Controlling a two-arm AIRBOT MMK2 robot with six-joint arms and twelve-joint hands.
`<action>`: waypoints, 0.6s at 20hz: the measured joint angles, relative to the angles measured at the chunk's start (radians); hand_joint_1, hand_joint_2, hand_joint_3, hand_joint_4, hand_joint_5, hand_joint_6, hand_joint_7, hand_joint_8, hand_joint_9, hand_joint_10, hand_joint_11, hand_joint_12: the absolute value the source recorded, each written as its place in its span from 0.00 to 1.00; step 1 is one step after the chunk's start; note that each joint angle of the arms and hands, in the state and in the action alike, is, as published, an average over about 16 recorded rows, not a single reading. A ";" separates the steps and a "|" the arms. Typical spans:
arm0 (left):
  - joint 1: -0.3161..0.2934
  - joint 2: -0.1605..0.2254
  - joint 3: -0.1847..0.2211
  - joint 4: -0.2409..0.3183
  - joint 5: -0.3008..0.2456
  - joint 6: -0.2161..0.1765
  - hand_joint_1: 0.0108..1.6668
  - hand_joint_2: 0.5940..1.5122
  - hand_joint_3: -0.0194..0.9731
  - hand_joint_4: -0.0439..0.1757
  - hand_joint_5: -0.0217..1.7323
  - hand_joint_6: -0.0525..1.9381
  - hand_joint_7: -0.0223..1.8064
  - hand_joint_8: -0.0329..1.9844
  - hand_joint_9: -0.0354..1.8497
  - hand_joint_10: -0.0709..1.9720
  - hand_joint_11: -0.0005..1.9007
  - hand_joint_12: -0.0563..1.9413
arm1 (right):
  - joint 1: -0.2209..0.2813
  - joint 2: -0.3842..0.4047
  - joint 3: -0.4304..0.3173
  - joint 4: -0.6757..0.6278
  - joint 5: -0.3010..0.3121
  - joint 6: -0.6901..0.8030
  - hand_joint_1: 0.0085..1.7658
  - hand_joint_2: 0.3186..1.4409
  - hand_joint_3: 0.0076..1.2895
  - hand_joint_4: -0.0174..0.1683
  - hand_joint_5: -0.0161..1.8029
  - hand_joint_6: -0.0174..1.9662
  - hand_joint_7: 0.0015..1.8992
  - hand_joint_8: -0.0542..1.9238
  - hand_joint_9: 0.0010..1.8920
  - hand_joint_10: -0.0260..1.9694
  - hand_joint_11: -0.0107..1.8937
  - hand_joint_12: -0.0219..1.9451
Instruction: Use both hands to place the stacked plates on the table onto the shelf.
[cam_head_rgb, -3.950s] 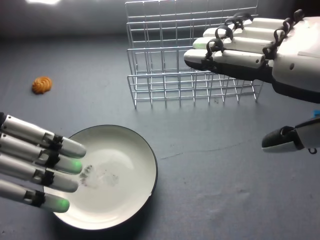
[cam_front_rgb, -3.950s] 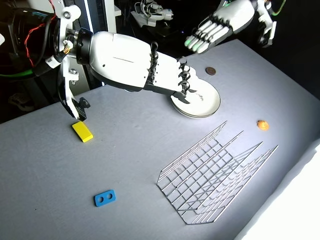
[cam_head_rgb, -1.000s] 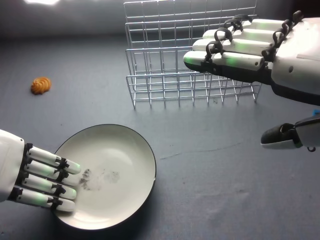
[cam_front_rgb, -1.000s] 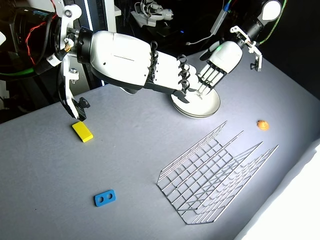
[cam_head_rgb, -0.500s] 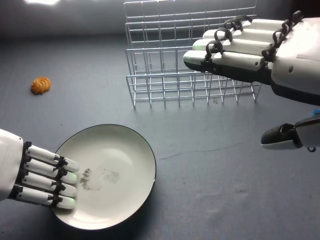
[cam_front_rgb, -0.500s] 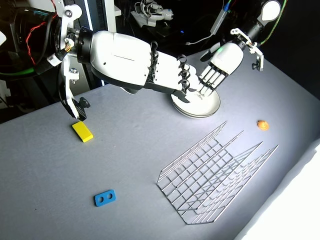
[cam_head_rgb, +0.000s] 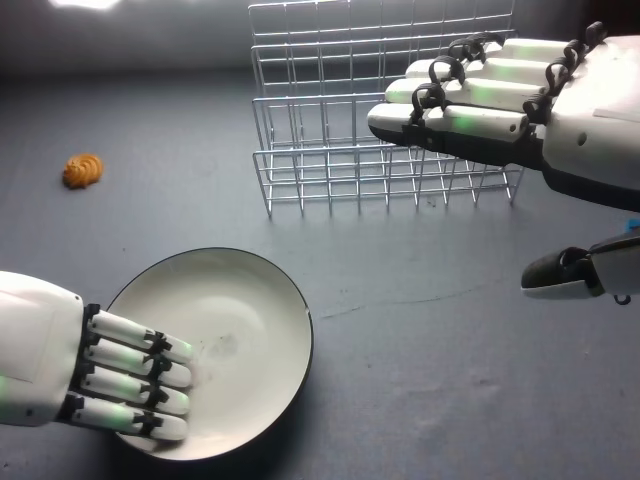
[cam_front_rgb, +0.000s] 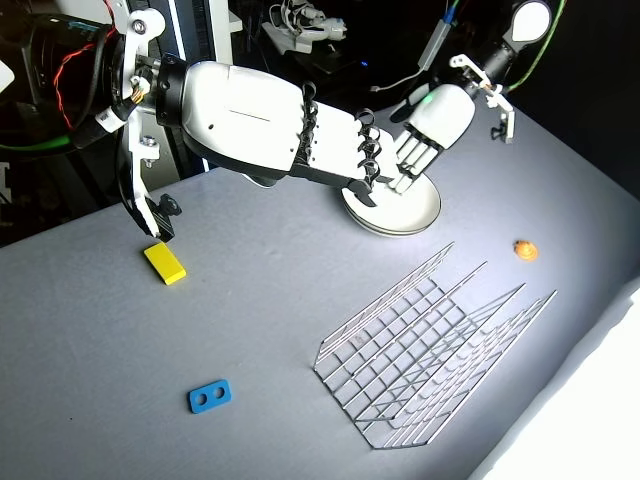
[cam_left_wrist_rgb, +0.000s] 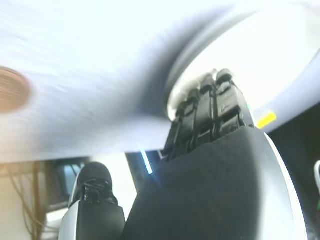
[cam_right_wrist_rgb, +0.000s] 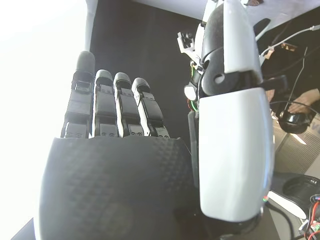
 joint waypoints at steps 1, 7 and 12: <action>-0.002 0.000 -0.007 -0.006 0.004 0.000 0.00 0.55 0.04 0.15 0.03 0.01 0.03 0.01 0.03 0.04 0.01 0.02 | 0.000 0.000 0.000 0.000 0.000 0.000 0.66 0.54 0.01 0.09 0.02 0.02 0.00 0.03 0.01 0.02 0.01 0.30; -0.009 0.001 -0.014 -0.042 0.022 -0.002 0.00 0.55 0.04 0.17 0.03 0.01 0.03 0.01 0.03 0.04 0.01 0.02 | -0.001 0.000 -0.001 0.000 -0.001 0.000 0.65 0.55 0.01 0.09 0.02 0.02 0.00 0.04 0.01 0.02 0.01 0.29; -0.014 0.003 0.020 -0.054 0.027 -0.002 0.00 0.55 0.04 0.19 0.03 0.02 0.03 0.01 0.03 0.04 0.01 0.02 | -0.001 0.000 -0.001 0.000 -0.002 0.000 0.65 0.55 0.01 0.09 0.02 0.02 0.00 0.03 0.01 0.02 0.01 0.27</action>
